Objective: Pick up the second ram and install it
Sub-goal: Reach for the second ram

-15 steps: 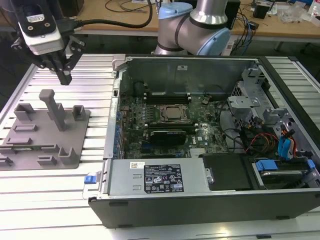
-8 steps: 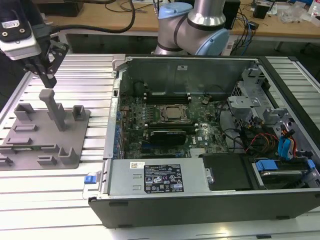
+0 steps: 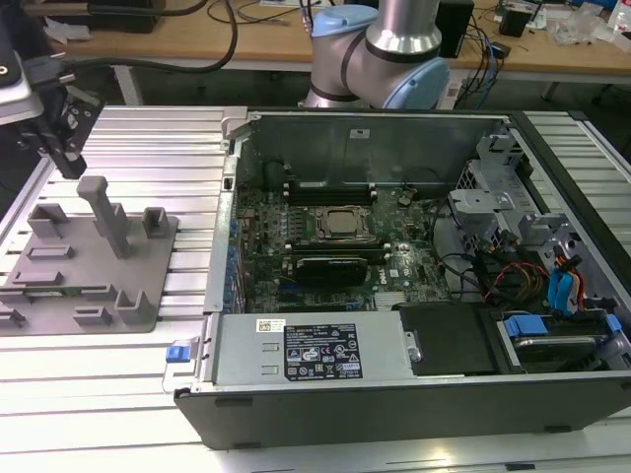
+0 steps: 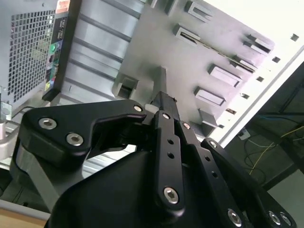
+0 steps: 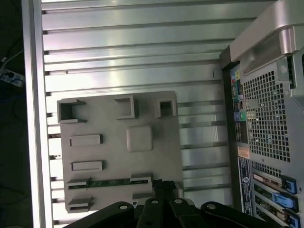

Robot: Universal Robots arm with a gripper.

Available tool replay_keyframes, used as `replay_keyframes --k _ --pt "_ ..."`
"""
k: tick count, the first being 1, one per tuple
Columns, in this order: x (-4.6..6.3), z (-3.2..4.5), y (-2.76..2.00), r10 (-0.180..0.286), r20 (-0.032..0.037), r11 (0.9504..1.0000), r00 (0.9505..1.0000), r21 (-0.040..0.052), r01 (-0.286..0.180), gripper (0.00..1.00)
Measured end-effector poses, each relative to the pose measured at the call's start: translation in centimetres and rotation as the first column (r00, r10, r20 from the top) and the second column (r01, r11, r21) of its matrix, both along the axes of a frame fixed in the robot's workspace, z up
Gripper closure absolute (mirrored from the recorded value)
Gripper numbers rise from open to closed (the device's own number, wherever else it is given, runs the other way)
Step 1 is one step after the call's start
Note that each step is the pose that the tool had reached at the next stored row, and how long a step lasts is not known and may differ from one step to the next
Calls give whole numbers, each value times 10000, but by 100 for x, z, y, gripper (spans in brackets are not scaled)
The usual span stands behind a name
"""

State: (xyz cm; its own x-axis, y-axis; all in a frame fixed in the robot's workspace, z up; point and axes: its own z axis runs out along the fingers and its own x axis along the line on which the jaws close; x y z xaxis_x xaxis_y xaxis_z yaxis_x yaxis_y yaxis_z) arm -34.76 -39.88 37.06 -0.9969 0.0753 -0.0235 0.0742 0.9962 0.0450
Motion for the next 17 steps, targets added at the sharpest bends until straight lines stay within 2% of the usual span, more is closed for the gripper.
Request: replay_keyframes --k 9,13,17 --pt "-355 -74 0 0 0 10000 10000 0 0 92" --pt "-490 -156 0 1 0 10000 10000 0 -1 92" --pt "-576 -205 0 0 0 10000 10000 0 0 92"
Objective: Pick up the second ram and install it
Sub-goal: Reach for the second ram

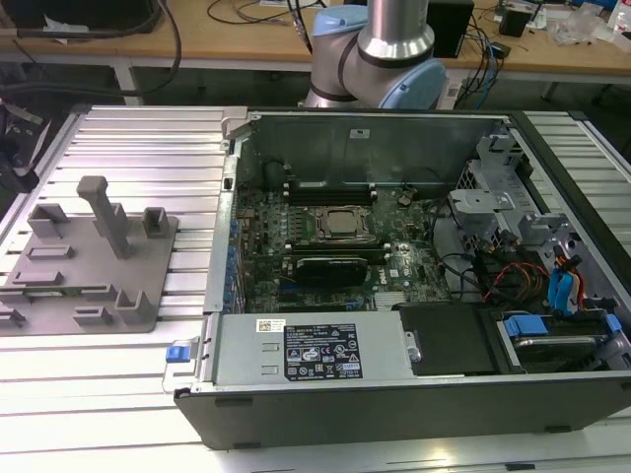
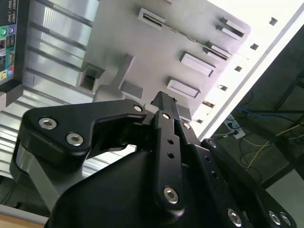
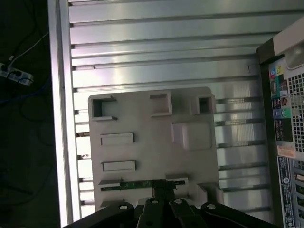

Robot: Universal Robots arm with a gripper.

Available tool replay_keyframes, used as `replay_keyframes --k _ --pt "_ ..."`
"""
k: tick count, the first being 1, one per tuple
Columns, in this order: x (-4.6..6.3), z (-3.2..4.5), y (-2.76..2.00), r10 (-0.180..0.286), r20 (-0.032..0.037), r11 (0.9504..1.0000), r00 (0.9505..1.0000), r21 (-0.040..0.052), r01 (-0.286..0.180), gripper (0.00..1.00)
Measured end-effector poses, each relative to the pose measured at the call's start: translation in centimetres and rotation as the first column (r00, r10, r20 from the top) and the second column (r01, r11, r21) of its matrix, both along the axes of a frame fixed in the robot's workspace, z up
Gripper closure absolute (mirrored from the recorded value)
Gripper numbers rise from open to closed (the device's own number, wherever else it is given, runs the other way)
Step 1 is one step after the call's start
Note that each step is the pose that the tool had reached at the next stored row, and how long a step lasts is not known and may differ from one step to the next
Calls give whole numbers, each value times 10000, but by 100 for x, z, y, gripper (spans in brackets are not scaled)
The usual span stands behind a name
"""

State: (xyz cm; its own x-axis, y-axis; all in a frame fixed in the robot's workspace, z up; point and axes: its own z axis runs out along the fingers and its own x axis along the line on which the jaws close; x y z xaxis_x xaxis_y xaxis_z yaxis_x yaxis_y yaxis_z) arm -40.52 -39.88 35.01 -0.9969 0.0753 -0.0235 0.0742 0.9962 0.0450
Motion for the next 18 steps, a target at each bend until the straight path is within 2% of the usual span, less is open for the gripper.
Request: replay_keyframes --k 2,6,8,11,12,13,18 --pt "-70 -52 0 0 1 10000 10000 1 0 92" --pt "-133 -143 -4 1 -1 10000 10000 0 -1 92" --pt "-140 -193 -46 0 -5 10000 10000 0 0 92" --pt "-141 -252 -140 1 -13 10000 10000 1 -1 92" --pt "-142 -274 -196 0 -19 10000 10000 0 0 92" --pt "-142 -285 -227 0 -20 10000 10000 0 0 92" --pt "-142 -287 -230 1 -21 10000 10000 0 -1 92"
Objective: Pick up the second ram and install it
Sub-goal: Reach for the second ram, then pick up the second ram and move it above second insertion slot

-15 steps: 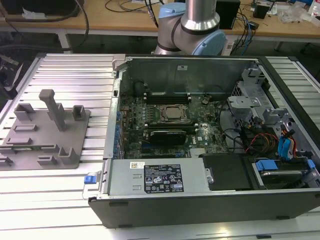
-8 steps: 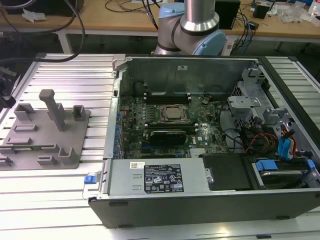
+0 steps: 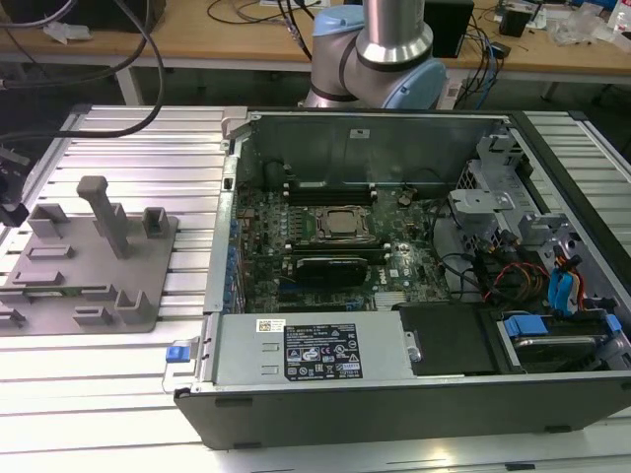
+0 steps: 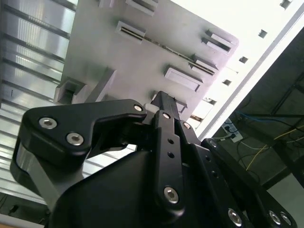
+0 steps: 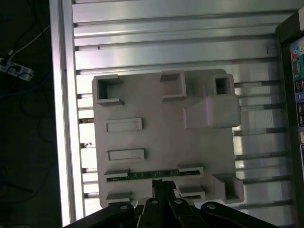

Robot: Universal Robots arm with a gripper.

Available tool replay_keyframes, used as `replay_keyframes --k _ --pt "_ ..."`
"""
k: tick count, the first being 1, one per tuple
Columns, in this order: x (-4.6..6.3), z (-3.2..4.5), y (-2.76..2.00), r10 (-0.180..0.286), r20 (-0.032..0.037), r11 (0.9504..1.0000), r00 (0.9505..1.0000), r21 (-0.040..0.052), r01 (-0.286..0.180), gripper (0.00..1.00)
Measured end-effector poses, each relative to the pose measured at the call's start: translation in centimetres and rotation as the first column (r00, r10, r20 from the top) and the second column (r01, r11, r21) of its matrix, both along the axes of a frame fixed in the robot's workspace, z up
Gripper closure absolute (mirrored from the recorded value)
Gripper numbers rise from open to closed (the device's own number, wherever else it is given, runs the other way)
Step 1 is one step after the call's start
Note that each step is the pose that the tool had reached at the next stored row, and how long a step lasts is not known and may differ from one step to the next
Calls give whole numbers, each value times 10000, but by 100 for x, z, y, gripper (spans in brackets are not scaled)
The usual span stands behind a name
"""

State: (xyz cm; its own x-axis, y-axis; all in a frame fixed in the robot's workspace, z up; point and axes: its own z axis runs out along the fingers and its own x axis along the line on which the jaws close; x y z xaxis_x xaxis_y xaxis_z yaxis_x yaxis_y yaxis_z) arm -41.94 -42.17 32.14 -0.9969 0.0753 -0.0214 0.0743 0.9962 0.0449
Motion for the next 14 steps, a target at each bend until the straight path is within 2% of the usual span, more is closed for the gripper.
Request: replay_keyframes --k 10,12,14 --pt "1 -3 0 3 1 10000 10000 1 -3 92" --pt "1 -2 -1 218 1 9998 9998 1 -218 92" --pt "1 -2 -1 817 1 9967 9967 1 -817 92"
